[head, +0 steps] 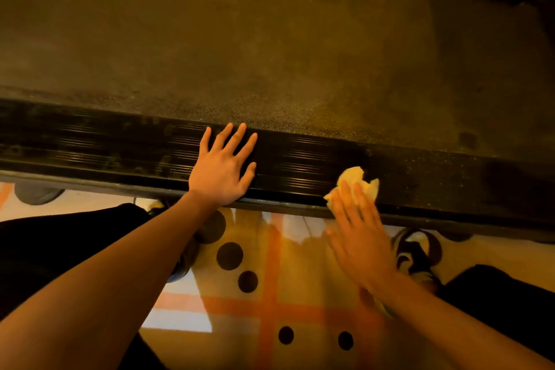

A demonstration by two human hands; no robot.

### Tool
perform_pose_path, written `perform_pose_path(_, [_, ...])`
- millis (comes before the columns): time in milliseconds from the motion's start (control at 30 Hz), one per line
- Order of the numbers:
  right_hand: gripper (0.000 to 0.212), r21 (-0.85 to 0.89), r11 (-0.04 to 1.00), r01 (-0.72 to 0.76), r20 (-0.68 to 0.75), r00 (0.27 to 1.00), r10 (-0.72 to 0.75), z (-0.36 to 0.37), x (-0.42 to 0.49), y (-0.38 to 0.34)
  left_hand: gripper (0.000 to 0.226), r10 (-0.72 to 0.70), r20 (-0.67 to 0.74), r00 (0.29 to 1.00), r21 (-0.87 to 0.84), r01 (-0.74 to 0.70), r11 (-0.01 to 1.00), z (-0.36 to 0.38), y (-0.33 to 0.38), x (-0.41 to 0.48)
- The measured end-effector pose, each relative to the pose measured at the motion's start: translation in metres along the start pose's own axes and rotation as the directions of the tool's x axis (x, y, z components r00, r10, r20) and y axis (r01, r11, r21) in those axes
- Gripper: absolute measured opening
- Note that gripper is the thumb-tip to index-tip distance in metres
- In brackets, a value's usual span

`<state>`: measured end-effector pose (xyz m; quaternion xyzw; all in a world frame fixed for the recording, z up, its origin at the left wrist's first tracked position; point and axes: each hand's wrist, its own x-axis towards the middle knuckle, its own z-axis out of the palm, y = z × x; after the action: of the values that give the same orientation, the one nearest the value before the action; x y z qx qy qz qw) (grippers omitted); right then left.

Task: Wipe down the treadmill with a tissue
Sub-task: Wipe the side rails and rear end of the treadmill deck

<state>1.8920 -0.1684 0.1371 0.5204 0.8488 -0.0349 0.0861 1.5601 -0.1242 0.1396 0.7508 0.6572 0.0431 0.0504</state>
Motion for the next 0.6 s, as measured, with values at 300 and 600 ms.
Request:
perform_pose_path(300, [0.072,0.092,0.988,0.126,-0.066,0.991,-0.12,-0.007,0.016,-0.006,0.065,0.004,0.001,1.0,-0.001,-0.004,1.0,-0.001,0.0,0.001])
perform_pose_path(600, [0.083,0.267,0.957,-0.113,-0.083,0.987,0.14,-0.016,0.027,-0.036,0.064,-0.004,-0.016,1.0,0.018,0.005,1.0,0.0,0.003,0.0])
